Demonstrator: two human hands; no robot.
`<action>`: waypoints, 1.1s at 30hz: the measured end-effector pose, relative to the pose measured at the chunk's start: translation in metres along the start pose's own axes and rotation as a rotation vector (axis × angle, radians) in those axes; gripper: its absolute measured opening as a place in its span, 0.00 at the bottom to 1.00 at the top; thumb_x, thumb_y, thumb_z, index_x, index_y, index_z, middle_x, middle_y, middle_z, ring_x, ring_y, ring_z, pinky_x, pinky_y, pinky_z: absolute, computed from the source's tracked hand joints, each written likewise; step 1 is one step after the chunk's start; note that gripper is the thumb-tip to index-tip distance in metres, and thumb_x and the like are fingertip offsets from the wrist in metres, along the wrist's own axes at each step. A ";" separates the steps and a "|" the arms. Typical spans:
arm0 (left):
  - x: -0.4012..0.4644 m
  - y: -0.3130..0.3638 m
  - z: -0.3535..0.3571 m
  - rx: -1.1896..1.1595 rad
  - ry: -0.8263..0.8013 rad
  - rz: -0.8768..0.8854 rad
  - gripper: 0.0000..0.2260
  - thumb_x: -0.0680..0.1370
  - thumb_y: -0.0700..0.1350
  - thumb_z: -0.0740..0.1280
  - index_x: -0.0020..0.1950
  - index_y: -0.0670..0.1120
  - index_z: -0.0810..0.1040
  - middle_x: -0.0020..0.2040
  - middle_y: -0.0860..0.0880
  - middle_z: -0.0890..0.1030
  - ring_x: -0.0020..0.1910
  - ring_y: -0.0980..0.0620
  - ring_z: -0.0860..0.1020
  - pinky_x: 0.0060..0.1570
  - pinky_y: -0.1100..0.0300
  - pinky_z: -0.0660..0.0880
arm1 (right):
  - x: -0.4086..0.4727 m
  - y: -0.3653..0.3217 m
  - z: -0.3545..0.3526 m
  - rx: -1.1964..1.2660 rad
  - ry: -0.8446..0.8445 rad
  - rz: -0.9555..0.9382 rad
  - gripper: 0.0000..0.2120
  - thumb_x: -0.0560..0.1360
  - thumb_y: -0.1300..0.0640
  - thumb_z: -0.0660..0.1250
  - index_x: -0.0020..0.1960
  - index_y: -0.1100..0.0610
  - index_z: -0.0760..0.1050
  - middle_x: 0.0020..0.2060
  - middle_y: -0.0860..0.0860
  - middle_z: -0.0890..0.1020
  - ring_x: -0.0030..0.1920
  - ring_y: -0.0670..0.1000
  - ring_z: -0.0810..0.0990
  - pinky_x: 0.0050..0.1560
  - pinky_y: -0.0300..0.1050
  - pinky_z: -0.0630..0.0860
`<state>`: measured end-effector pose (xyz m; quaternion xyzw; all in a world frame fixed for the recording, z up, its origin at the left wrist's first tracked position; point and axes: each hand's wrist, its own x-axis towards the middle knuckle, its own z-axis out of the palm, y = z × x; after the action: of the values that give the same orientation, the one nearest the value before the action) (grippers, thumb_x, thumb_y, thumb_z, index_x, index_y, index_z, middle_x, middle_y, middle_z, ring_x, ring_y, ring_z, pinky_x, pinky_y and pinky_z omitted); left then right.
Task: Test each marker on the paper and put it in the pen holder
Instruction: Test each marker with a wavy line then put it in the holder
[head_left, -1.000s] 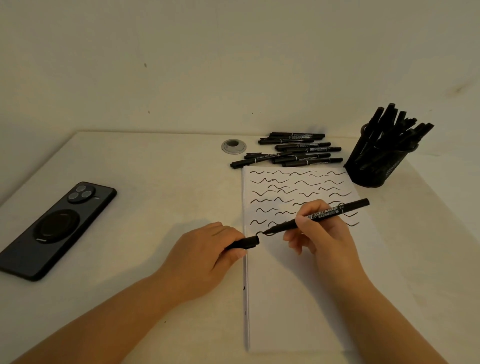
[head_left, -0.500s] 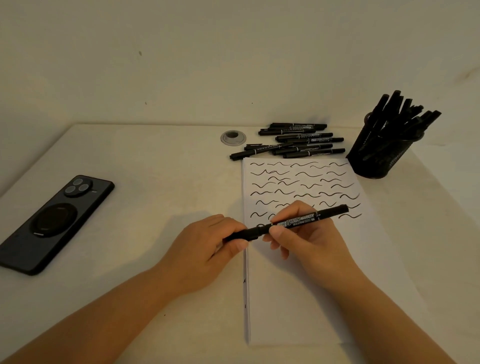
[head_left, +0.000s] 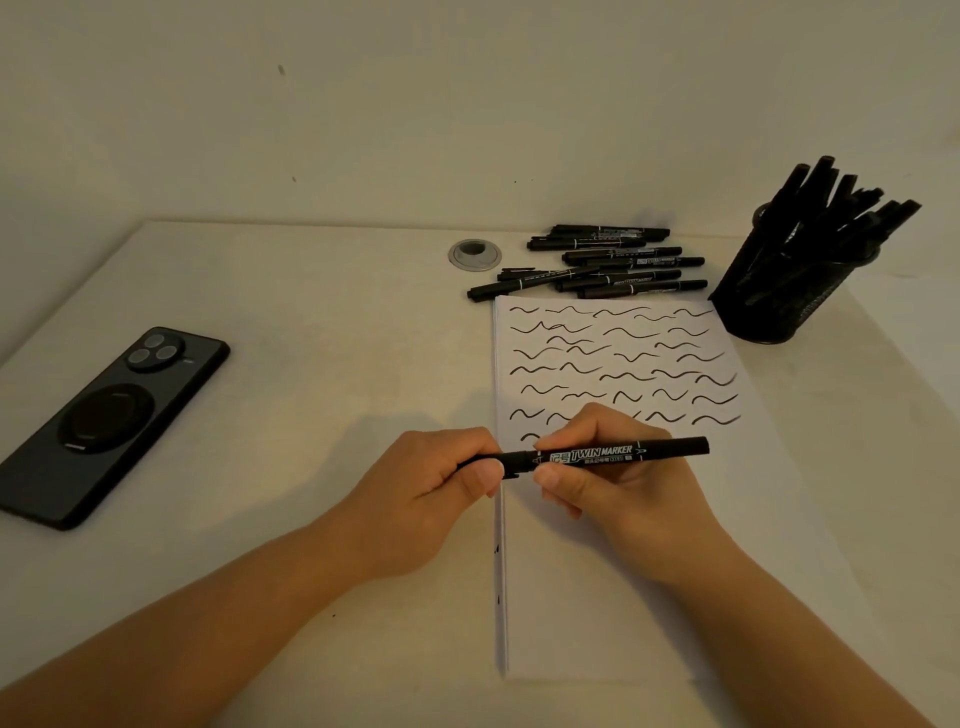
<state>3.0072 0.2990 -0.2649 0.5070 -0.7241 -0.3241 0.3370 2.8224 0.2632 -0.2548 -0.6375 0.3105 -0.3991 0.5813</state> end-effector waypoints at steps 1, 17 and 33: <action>0.000 -0.001 0.000 -0.011 -0.009 -0.001 0.11 0.73 0.58 0.53 0.35 0.57 0.69 0.26 0.57 0.70 0.25 0.58 0.65 0.27 0.69 0.58 | 0.000 0.000 0.000 -0.005 -0.002 -0.002 0.04 0.65 0.62 0.72 0.38 0.55 0.78 0.26 0.49 0.80 0.26 0.44 0.75 0.28 0.35 0.72; 0.026 0.008 -0.017 -0.107 0.132 -0.094 0.07 0.73 0.53 0.64 0.35 0.61 0.77 0.28 0.58 0.77 0.25 0.60 0.68 0.27 0.72 0.62 | 0.006 -0.032 -0.039 -0.404 0.158 0.031 0.10 0.67 0.60 0.73 0.35 0.44 0.81 0.29 0.42 0.81 0.29 0.40 0.74 0.31 0.28 0.69; 0.157 0.073 -0.025 0.217 0.153 0.018 0.09 0.77 0.52 0.60 0.43 0.52 0.77 0.32 0.56 0.79 0.25 0.60 0.72 0.28 0.62 0.69 | 0.066 -0.083 -0.118 -1.279 0.349 -0.179 0.07 0.73 0.49 0.66 0.49 0.49 0.78 0.37 0.48 0.81 0.38 0.52 0.78 0.39 0.45 0.72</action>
<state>2.9495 0.1667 -0.1664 0.5571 -0.7316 -0.2014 0.3374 2.7464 0.1594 -0.1619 -0.8059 0.5215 -0.2802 -0.0054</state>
